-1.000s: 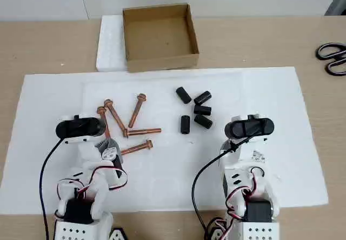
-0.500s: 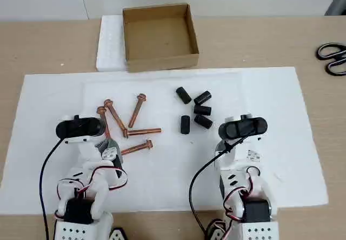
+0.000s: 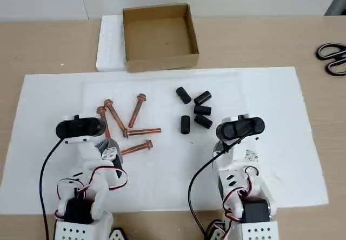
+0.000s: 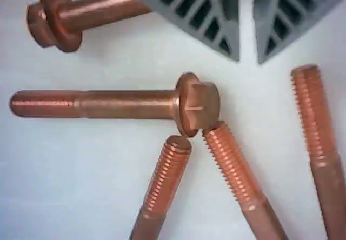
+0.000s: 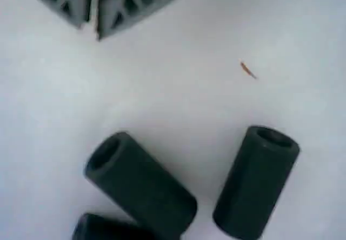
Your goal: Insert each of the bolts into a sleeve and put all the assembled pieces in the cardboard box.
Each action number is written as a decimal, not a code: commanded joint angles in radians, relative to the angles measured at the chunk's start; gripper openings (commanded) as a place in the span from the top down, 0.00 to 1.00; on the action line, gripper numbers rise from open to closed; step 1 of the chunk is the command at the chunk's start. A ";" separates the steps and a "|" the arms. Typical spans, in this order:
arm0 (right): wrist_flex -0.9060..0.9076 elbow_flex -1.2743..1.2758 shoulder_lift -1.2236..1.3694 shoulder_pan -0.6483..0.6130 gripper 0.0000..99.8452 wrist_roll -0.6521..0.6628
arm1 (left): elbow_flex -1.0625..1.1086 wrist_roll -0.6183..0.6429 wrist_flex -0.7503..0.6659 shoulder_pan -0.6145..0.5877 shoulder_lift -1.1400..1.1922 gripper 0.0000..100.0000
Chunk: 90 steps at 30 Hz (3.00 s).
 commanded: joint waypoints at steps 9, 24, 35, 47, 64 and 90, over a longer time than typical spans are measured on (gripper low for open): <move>-0.028 0.015 -0.012 -0.004 1.00 -0.008 | -0.005 0.008 -0.026 0.005 -0.009 0.99; 0.015 -0.149 0.001 0.027 0.99 -0.034 | -0.219 0.003 -0.021 0.055 0.000 0.99; 0.119 -0.674 0.352 0.163 0.99 -0.141 | -0.888 0.009 0.103 0.055 0.529 0.99; 0.743 -1.674 1.308 0.056 0.99 -0.100 | -1.897 -0.287 0.743 0.051 1.346 0.99; 0.682 -1.708 1.699 -0.151 0.99 0.183 | -1.670 -0.310 0.511 -0.009 1.732 0.99; 0.602 -2.108 2.117 -0.160 0.86 0.457 | -1.426 -0.288 0.261 -0.009 1.757 0.99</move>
